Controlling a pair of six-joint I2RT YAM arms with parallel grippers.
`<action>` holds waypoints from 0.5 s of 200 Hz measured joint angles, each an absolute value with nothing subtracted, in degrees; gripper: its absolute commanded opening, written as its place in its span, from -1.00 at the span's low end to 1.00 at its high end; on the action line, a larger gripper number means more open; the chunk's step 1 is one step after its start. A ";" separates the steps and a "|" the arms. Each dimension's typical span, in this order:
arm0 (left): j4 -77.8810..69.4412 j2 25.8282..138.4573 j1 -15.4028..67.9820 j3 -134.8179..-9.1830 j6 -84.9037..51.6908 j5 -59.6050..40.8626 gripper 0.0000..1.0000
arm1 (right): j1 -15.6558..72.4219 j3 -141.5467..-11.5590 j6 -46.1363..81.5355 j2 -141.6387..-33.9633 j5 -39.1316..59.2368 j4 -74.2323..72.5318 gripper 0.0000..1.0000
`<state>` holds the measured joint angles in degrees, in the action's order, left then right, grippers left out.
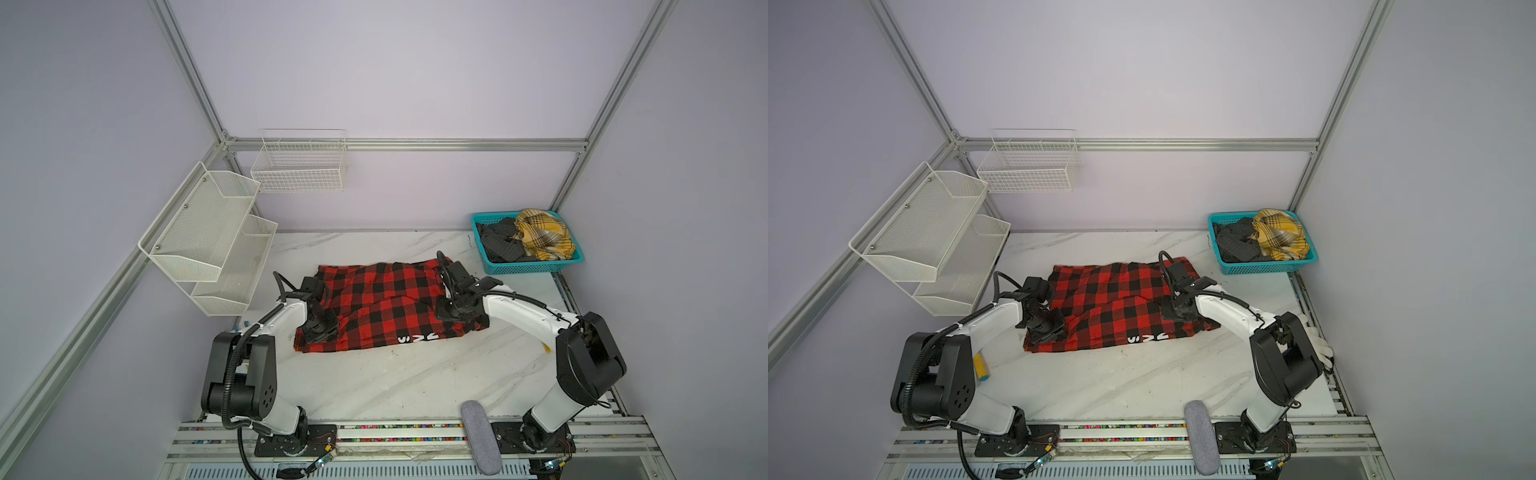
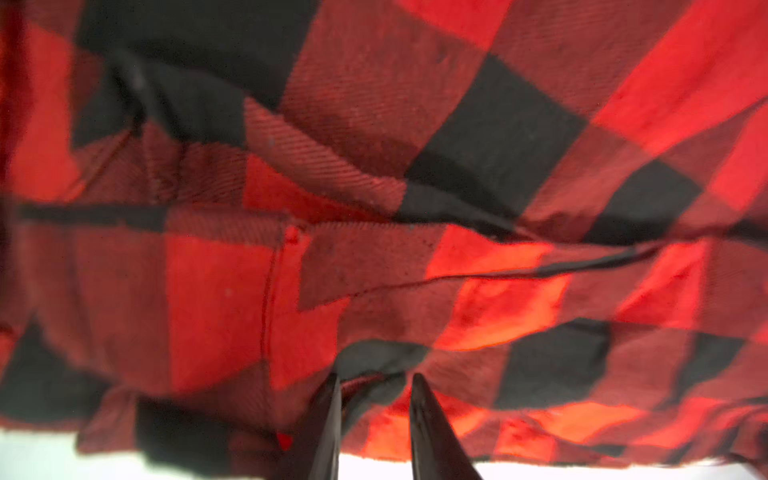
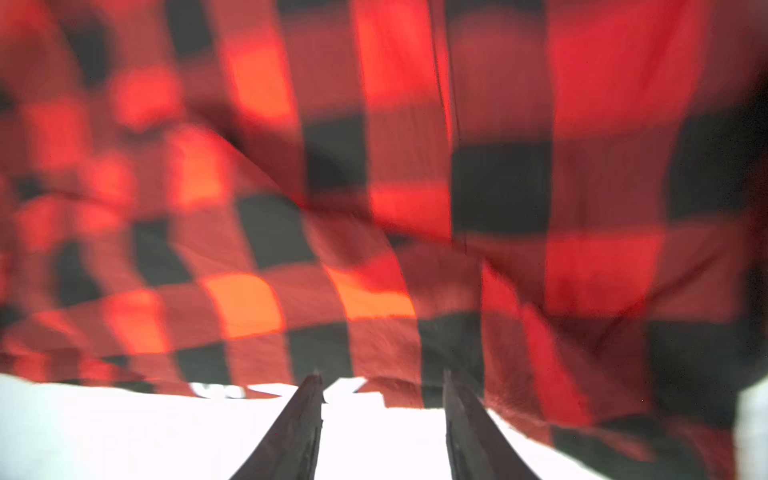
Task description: Fold and stack the long sleeve shirts
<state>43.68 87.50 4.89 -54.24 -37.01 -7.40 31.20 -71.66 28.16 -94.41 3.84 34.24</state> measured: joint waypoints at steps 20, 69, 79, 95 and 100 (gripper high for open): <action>45.60 88.33 4.89 -64.10 -35.35 -6.63 0.22 | 25.36 -82.89 26.85 -96.71 4.08 34.26 0.38; 42.26 101.58 1.83 -91.83 -31.79 -4.25 0.41 | 17.72 -109.51 22.94 -119.02 3.64 34.13 0.47; 41.34 104.57 0.89 -93.84 -31.16 -3.90 0.44 | 17.65 -112.22 22.09 -123.66 3.66 34.39 0.47; 40.99 108.99 -0.10 -95.35 -29.89 -3.01 0.46 | 17.37 -115.13 20.95 -129.32 3.68 35.68 0.47; 41.01 110.26 -0.27 -95.64 -29.32 -2.66 0.47 | 17.37 -115.66 20.60 -130.72 3.68 35.92 0.47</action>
